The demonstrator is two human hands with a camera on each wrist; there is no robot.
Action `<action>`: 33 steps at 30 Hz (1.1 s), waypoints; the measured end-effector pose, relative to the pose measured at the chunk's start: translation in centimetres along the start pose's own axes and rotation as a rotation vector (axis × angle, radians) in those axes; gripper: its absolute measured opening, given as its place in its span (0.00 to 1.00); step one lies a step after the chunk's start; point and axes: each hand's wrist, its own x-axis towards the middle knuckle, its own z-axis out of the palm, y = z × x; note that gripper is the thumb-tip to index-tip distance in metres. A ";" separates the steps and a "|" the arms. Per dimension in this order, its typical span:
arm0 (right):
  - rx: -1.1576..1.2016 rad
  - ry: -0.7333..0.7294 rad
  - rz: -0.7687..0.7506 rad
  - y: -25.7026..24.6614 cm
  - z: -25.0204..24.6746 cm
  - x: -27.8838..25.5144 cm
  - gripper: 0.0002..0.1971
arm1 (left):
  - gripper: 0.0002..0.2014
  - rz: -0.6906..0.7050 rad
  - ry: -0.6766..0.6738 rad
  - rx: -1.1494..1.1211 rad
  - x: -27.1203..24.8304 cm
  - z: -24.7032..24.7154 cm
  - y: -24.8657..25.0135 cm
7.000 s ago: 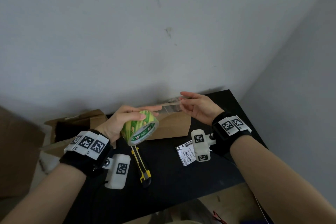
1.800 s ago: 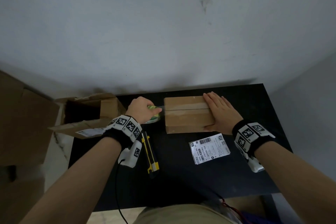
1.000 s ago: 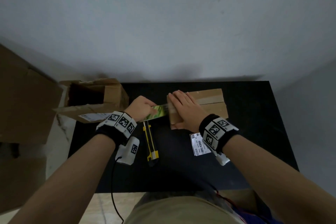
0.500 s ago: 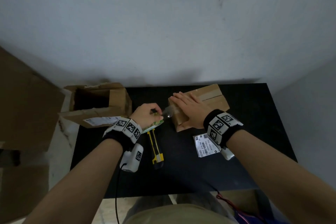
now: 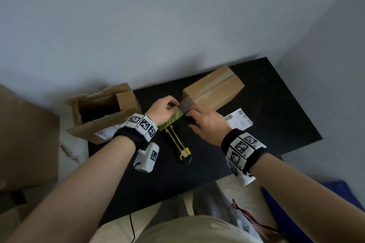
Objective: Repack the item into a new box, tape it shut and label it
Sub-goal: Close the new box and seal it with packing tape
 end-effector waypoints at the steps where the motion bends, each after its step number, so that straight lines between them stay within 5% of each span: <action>1: 0.005 -0.009 0.019 -0.3 0.9 -0.3 0.19 | 0.08 0.012 0.005 0.000 0.0 0.0 -0.1; 11: 0.113 -0.255 0.339 -1.9 8.5 0.2 0.25 | 0.10 0.025 0.001 -0.026 0.3 0.1 -0.7; 18: 0.139 -0.187 0.481 -2.9 11.0 1.4 0.32 | 0.12 0.012 -0.003 -0.056 0.0 0.4 -0.6; 28: 0.310 -0.255 0.636 -0.5 8.5 -1.9 0.31 | 0.12 0.007 0.031 -0.085 -0.4 0.8 -0.1; 33: 0.456 -0.106 0.634 1.0 5.0 -6.0 0.22 | 0.11 -0.010 0.065 -0.071 -0.4 1.0 -0.1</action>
